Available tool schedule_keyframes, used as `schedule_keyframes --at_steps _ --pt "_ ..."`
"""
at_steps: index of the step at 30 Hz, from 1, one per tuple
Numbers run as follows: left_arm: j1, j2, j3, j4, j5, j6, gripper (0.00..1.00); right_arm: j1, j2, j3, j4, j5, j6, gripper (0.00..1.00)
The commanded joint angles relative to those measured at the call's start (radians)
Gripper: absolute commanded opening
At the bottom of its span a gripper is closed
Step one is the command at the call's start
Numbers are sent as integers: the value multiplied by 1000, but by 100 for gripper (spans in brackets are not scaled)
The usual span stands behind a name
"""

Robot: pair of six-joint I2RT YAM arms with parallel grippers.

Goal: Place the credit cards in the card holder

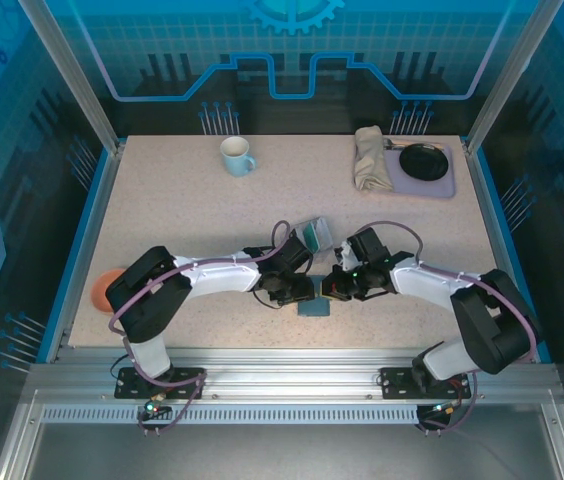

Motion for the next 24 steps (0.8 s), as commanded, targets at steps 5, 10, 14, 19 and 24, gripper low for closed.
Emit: schedule_keyframes --at_steps 5,10,14,19,24 --pt "9 11 -15 21 27 11 34 27 34 28 34 7 35 2" --pt "8 8 -15 20 27 11 31 26 37 27 41 11 40 2" --pt "8 8 -18 22 28 11 29 27 44 32 37 9 37 2" --pt "8 6 -19 27 28 11 28 27 52 38 39 1 36 2" --pt "8 6 -18 26 29 11 27 29 68 48 33 -2 31 2"
